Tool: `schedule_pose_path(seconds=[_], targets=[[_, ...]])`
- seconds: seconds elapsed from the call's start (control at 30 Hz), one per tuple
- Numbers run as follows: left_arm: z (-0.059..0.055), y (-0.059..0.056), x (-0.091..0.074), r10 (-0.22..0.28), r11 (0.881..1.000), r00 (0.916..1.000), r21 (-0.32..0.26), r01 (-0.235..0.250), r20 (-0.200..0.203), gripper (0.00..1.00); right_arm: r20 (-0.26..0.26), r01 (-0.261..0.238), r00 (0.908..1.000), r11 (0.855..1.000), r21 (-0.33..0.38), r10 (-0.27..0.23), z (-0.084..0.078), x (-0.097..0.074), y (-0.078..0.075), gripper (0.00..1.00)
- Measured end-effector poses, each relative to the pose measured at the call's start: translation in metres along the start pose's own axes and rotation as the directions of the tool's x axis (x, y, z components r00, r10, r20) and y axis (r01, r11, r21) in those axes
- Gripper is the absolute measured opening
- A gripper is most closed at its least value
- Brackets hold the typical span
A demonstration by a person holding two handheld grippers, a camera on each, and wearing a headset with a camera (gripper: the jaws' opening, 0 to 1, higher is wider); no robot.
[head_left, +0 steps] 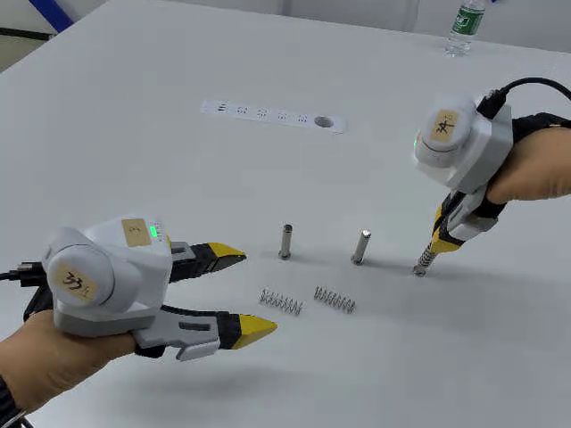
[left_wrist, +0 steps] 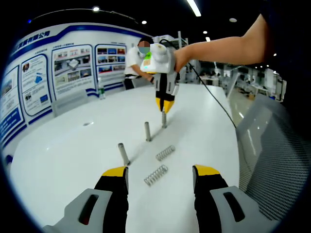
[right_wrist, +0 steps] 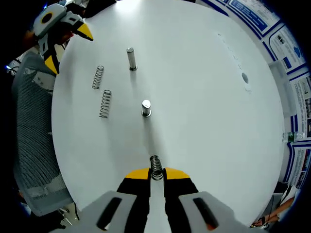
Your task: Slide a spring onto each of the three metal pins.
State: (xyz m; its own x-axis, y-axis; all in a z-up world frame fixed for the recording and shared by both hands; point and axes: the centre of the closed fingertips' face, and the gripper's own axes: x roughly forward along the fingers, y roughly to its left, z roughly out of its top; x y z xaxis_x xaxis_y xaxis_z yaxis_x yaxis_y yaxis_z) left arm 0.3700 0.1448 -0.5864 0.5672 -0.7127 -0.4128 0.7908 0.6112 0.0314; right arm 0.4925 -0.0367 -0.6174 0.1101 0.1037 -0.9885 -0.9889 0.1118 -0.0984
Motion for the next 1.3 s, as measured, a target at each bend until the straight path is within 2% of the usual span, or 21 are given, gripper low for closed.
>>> schedule_pose_path(seconds=[0.47,0.7,0.97,1.3], targets=[[-0.001,0.001,-0.002,0.006,1.000,1.0000,0.002,-0.006,-0.004,0.54,0.000,0.007,1.0000,1.000,0.014,-0.007,-0.002,0.010,0.002,0.12],[-0.001,0.001,-0.002,0.003,1.000,1.0000,0.002,-0.003,-0.003,0.54,0.022,0.014,0.9997,1.000,0.014,-0.014,-0.002,0.010,0.004,0.17],[0.000,0.001,-0.001,0.003,1.000,1.0000,0.005,-0.003,-0.001,0.55,0.050,0.046,0.9977,0.999,0.005,-0.046,0.002,0.000,0.005,0.20],[0.002,0.000,-0.001,-0.002,1.000,1.0000,0.013,0.002,0.001,0.55,0.128,0.077,0.9888,0.997,0.001,-0.077,0.023,-0.024,0.014,0.21]])
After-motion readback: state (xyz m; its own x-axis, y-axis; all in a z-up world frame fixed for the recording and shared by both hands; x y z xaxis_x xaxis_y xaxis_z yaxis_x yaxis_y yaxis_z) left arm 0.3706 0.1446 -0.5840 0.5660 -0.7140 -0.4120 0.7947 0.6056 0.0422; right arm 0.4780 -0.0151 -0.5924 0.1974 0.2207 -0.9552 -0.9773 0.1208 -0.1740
